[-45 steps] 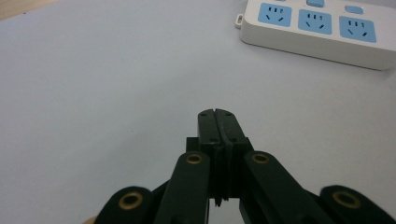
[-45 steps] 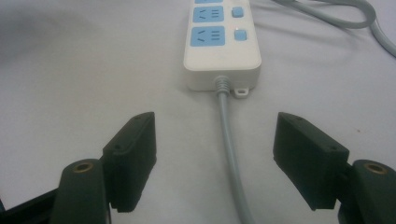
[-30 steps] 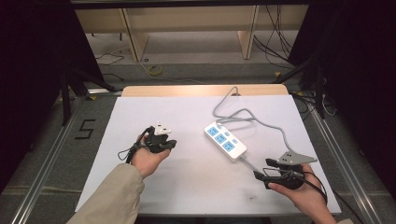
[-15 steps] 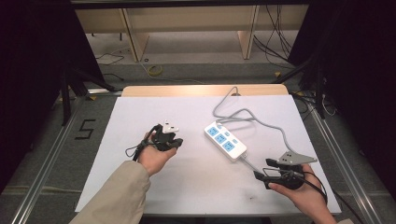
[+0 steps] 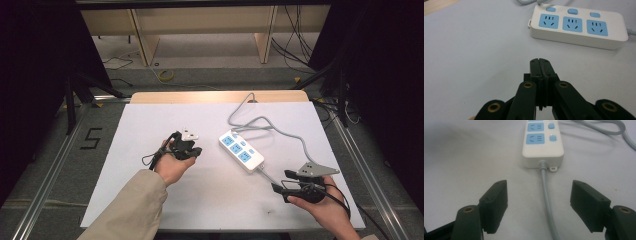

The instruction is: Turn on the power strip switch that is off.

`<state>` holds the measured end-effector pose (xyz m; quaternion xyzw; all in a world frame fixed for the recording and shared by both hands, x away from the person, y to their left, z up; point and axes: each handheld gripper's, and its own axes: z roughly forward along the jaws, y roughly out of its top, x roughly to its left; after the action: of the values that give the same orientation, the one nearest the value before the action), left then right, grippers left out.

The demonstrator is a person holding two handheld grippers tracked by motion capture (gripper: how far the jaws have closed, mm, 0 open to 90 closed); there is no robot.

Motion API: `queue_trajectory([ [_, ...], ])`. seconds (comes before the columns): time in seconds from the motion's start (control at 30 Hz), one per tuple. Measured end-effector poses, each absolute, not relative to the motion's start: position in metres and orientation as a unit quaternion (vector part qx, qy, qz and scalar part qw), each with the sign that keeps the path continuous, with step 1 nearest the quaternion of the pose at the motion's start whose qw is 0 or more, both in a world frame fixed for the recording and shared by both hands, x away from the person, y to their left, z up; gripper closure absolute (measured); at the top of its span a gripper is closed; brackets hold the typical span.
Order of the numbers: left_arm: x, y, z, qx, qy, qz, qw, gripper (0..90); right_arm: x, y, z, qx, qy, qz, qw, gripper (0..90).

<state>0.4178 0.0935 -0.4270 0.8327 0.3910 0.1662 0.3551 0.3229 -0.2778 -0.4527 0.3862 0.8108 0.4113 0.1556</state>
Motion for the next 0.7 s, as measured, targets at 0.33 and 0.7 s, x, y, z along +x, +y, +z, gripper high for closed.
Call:
queue_trajectory([
  [0.33, 0.423, 0.08, -0.427, 0.834, 0.387, 0.161, 0.359, 89.8, 0.323, -0.278, -0.453, 0.385, 0.811, 0.411, 0.156, 30.7],
  [0.7, 0.428, 0.064, -0.428, 0.84, 0.375, 0.16, 0.357, 89.8, 0.323, -0.277, -0.453, 0.383, 0.812, 0.412, 0.156, 30.7],
])
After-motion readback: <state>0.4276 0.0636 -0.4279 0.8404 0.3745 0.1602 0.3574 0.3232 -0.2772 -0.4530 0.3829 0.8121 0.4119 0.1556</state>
